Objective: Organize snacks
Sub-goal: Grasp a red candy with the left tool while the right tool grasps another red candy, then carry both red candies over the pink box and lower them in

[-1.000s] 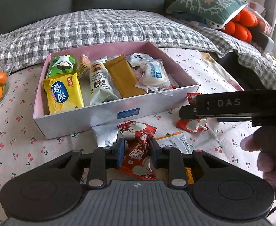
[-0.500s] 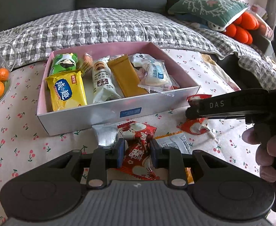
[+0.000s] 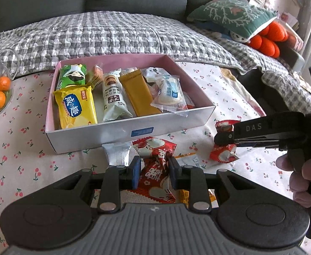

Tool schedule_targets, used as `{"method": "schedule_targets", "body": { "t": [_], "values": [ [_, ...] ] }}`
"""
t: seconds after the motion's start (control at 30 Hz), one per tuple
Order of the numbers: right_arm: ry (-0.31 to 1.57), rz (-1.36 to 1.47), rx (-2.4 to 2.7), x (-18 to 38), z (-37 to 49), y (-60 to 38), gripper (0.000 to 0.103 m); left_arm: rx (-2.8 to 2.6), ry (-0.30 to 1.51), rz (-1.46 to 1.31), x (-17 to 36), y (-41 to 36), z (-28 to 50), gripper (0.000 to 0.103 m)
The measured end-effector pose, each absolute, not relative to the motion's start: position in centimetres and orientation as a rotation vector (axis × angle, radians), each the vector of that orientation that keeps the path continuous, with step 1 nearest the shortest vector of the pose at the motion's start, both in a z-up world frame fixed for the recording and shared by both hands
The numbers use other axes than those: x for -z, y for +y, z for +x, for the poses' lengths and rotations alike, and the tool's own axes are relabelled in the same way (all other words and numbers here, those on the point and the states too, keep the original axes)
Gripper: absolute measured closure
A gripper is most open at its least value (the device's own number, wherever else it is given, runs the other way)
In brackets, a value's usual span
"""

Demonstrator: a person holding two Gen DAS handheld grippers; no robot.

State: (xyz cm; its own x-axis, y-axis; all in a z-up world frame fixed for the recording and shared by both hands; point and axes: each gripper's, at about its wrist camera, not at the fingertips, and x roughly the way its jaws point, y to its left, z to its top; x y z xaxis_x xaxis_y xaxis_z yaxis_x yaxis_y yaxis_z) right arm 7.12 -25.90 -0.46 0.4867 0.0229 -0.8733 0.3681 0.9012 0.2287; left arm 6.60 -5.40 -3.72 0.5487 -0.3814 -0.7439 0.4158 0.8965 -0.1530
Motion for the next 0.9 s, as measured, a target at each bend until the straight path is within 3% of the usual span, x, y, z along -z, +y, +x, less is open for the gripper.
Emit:
{"method": "schedule_targets", "body": {
  "t": [0.5, 0.9],
  "values": [
    [0.946, 0.536, 0.122, -3.5, 5.9, -25.9, 0.076, 0.492, 0.818, -0.04, 0.2, -4.2, 6.3, 0.078],
    [0.858, 0.66, 0.059, -3.9, 9.6, -25.0, 0.076, 0.4, 0.772, -0.117, -1.4, -3.3, 11.5, 0.078]
  ]
}}
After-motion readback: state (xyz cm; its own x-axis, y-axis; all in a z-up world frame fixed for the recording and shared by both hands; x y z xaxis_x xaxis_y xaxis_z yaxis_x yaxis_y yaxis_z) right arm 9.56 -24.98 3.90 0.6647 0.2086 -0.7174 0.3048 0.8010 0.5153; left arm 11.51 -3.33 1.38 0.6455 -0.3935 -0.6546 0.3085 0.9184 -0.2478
